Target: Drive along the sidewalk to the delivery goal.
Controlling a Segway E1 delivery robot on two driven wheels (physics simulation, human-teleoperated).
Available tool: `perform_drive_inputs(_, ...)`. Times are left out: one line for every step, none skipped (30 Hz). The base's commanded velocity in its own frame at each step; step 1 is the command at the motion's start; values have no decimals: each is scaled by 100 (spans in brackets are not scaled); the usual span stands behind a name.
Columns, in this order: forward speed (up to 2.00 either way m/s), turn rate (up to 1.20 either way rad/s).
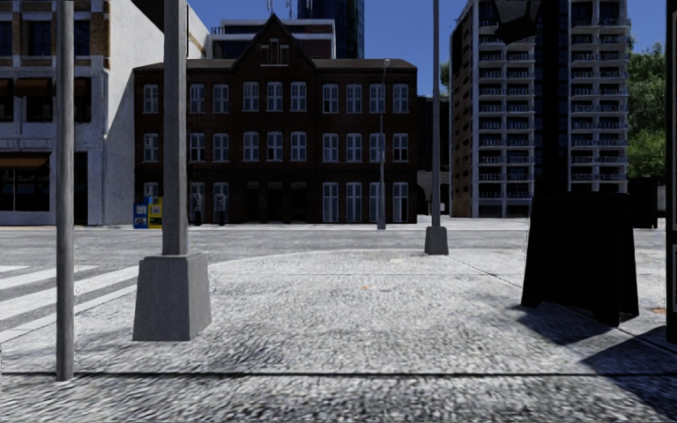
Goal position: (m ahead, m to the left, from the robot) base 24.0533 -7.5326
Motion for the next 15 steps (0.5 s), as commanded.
perform_drive_inputs(200, -5)
perform_drive_inputs(200, -5)
perform_drive_inputs(200, -5)
perform_drive_inputs(200, -5)
perform_drive_inputs(200, -5)
perform_drive_inputs(200, -5)
perform_drive_inputs(200, -5)
perform_drive_inputs(200, -6)
perform_drive_inputs(200, -6)
perform_drive_inputs(200, -8)
perform_drive_inputs(200, -9)
perform_drive_inputs(200, -12)
perform_drive_inputs(200, -17)
perform_drive_inputs(200, -23)
perform_drive_inputs(200, -23)
